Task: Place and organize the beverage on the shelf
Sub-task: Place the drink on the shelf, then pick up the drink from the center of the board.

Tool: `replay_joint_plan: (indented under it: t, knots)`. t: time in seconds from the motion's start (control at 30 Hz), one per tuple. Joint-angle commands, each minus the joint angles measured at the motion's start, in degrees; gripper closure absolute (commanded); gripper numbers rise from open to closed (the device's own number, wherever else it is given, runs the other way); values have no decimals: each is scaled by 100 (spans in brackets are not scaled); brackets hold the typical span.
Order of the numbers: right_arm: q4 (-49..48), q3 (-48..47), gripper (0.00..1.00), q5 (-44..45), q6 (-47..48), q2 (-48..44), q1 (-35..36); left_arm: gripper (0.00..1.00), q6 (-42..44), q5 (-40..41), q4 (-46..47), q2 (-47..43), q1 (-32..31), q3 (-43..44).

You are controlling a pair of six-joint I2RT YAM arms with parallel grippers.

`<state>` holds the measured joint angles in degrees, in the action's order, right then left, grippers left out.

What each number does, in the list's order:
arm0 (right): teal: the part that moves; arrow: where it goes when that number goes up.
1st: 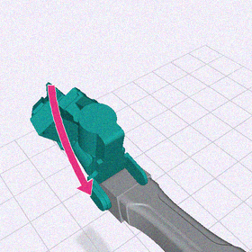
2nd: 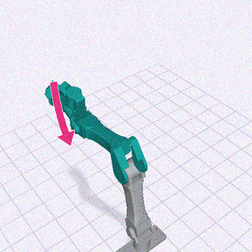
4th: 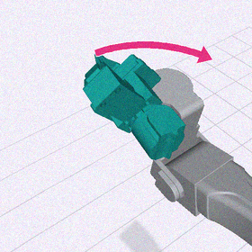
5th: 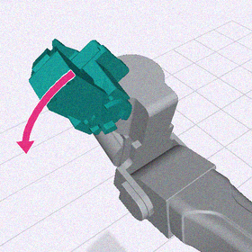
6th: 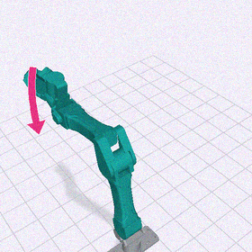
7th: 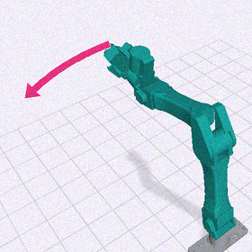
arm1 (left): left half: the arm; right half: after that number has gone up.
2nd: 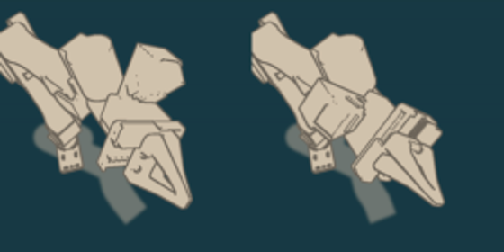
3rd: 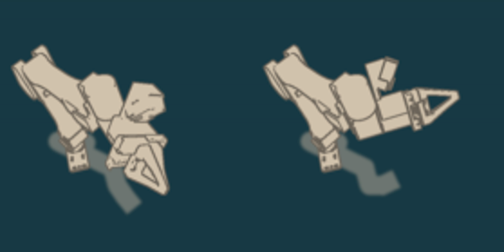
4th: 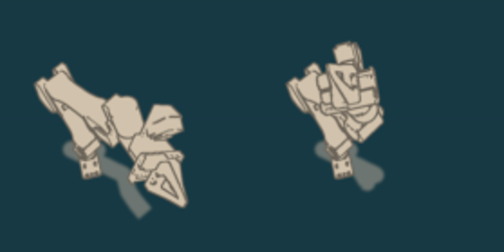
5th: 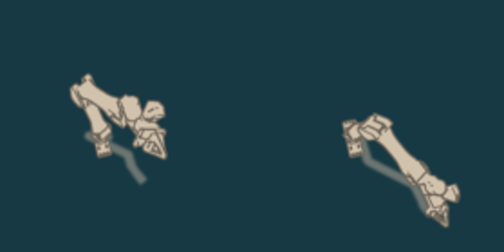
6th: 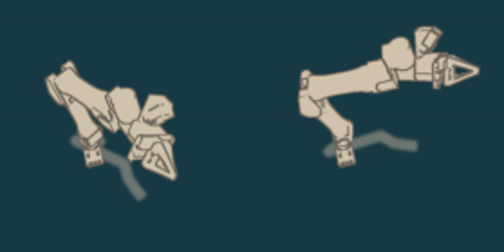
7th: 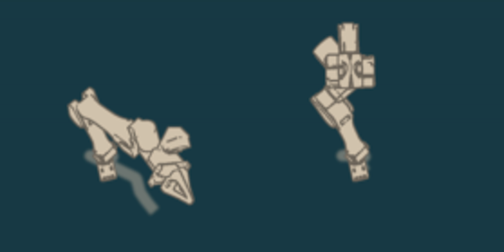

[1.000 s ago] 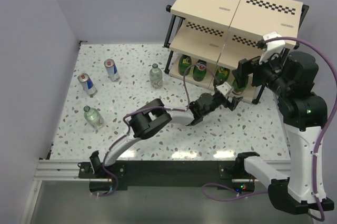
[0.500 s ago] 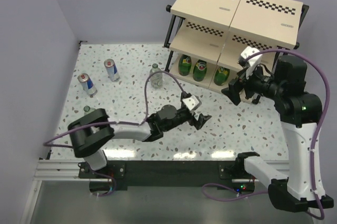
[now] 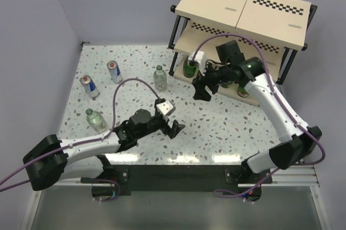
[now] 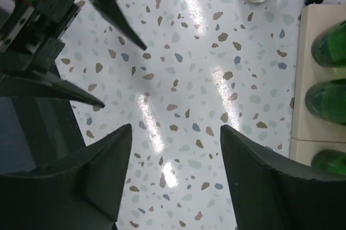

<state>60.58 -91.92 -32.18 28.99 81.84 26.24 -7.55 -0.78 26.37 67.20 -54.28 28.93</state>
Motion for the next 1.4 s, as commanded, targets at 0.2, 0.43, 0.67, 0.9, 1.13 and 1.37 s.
replay_joint_plan:
  t: [0.2, 0.43, 0.67, 0.9, 1.13, 1.37]
  knots:
    - [-1441, -1337, 13, 1951, -1113, 1825, 1295, 5, 175, 60, 1528, -910, -328, -2030]
    - [-3453, -1566, 6, 3129, -2204, 2687, 1507, 5, 272, 306, 1968, -682, -346, -2278]
    - [-4211, -2092, 13, 3816, -2758, 3601, 1551, 5, 114, 526, 2039, -594, -346, -2286]
    - [-4212, -2594, 32, 3816, -2855, 4278, 1542, 5, -185, 727, 2083, -769, -346, -2427]
    - [-4028, -2559, 62, 3623, -3005, 4314, 1542, 5, -422, 1193, 1969, -822, -346, -2462]
    - [-3948, -2024, 100, 3447, -2602, 3594, 1542, 2, -590, 1791, 1942, -1025, -338, -2392]
